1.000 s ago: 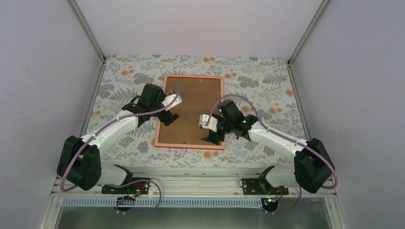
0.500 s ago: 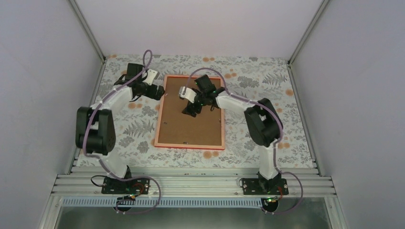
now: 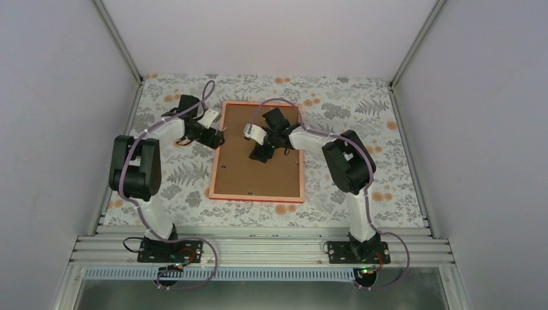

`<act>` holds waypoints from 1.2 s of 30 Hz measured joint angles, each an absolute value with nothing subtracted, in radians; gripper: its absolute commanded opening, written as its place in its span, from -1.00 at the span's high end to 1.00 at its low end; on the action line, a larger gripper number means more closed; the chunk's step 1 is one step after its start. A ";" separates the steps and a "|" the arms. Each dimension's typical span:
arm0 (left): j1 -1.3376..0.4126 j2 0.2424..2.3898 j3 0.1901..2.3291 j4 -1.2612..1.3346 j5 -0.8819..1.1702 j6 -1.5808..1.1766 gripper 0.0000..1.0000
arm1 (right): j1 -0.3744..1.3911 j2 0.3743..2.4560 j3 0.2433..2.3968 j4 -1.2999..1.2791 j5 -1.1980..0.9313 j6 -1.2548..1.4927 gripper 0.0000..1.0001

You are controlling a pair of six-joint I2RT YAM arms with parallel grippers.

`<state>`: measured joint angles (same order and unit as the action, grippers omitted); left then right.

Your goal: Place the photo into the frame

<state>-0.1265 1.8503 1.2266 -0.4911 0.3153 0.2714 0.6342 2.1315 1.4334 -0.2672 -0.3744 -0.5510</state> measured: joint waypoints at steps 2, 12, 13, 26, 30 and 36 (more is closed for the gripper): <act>-0.126 1.801 1.176 -0.512 0.319 0.281 -0.83 | 0.655 2.109 1.423 -0.290 -0.361 -0.551 -0.64; -0.134 1.667 1.019 -0.572 0.342 0.327 -0.87 | 0.816 2.051 1.389 -0.278 -0.361 -0.558 -0.46; -0.138 1.669 1.015 -0.572 0.342 0.324 -0.87 | 0.826 2.056 1.384 -0.271 -0.361 -0.558 -0.44; -0.240 1.744 1.007 -0.544 0.275 0.274 -0.80 | 0.828 2.087 1.301 -0.133 -0.389 -0.535 -0.43; -0.244 1.743 1.002 -0.540 0.234 0.290 -0.61 | 0.828 2.084 1.291 -0.120 -0.389 -0.526 -0.42; -0.239 1.721 0.987 -0.564 0.202 0.347 -0.47 | 0.828 2.077 1.270 -0.091 -0.388 -0.522 -0.40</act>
